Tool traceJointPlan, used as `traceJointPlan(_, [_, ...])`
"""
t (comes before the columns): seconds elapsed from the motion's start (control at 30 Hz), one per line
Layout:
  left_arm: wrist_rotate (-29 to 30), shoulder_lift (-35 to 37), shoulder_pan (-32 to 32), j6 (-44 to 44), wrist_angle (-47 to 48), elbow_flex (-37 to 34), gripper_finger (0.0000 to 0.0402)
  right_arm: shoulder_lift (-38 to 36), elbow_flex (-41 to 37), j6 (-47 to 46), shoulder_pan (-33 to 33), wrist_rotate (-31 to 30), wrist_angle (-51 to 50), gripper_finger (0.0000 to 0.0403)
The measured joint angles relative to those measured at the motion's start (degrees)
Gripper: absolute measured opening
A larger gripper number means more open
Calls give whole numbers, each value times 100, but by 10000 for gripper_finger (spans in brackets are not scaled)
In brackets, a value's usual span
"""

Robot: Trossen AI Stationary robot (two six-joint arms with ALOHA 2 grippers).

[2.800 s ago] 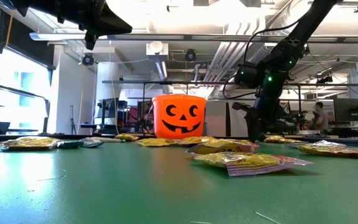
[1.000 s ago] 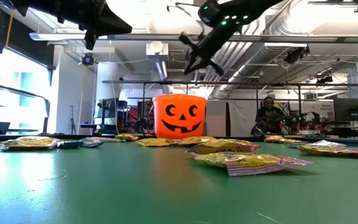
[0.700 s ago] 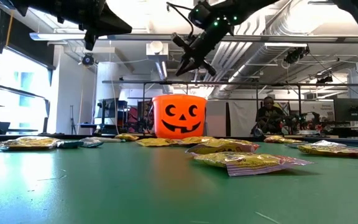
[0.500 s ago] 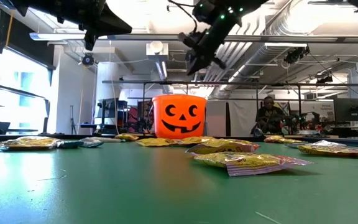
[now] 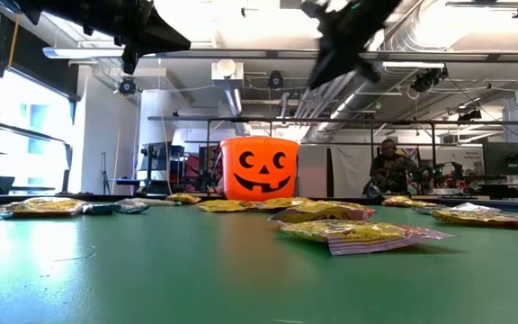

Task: Sort candy by brand, put in halloween buckets
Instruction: Put the white chocolate into the orange bucket

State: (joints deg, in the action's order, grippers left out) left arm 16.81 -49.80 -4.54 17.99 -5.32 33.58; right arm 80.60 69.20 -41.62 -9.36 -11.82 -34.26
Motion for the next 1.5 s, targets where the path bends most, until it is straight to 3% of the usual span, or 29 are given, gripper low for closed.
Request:
traceJointPlan(0.17, [-5, 0, 0, -8, 0, 0, 0, -682, -663, -1105, 835, -123, -668, 0])
traceJointPlan(0.37, [-16, 0, 0, -7, -2, 0, 0, -735, -1104, -2328, 1305, -147, -1787, 7])
traceJointPlan(0.5, [-18, 0, 0, -2, -4, -2, 0, -674, -1492, -2703, 1269, 93, -1898, 43])
traceJointPlan(0.63, [-21, 0, 0, 90, 1, -2, 0, -665, -1827, -3120, 1044, 72, -1884, 106])
traceJointPlan(0.8, [-19, 0, 0, 141, 21, -2, 0, -665, -2165, -3190, 699, -191, -1815, 188])
traceJointPlan(0.93, [-18, -2, 0, 145, 66, -2, 0, -662, -2471, -3035, 434, -159, -1391, 230])
traceJointPlan(1.13, [-18, -2, 0, 198, 116, -2, 0, -575, -2811, -2905, 251, -292, -940, 240])
traceJointPlan(1.5, [-15, -2, 0, 240, 125, -2, 0, 574, -2812, -2597, 179, -287, -624, 236])
